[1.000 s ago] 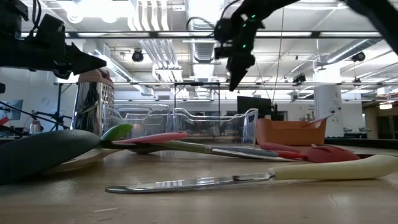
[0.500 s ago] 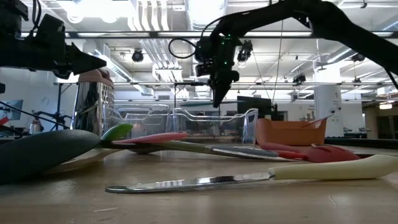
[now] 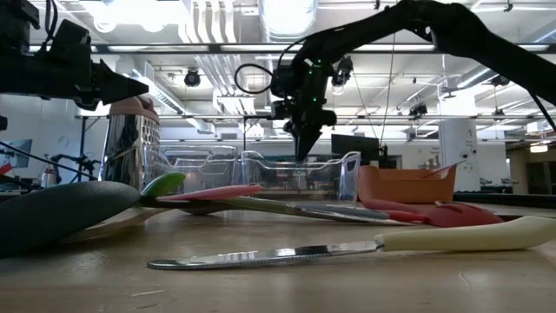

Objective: Pick & Place Kitchen Items
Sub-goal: Put the blue spatula into the right transparent bin

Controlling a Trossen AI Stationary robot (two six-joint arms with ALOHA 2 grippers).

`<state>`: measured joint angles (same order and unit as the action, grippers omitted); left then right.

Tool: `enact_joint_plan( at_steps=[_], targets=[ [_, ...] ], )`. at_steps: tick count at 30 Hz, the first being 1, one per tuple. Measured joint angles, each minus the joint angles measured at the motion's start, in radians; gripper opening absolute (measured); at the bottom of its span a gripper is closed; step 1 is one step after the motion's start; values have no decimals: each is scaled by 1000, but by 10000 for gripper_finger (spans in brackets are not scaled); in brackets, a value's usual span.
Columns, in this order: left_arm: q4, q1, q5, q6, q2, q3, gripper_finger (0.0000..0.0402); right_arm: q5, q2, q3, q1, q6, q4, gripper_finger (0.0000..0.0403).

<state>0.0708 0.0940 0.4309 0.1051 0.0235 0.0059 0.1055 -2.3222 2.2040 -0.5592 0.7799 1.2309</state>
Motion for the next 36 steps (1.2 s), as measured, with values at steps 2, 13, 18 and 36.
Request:
enact_joint_plan(
  at_steps=[2,13,18,36],
  targets=[
    [0,0,0,0,0,0,30,0,0,-19,-1,13,-11,20],
    [0,0,0,0,0,0,30,0,0,-110,-14,58,-112,20],
    [0,0,0,0,0,0,30,0,0,-149,-21,65,-145,20],
    [0,0,0,0,0,0,30,23,0,-235,-33,85,-215,20]
  ],
)
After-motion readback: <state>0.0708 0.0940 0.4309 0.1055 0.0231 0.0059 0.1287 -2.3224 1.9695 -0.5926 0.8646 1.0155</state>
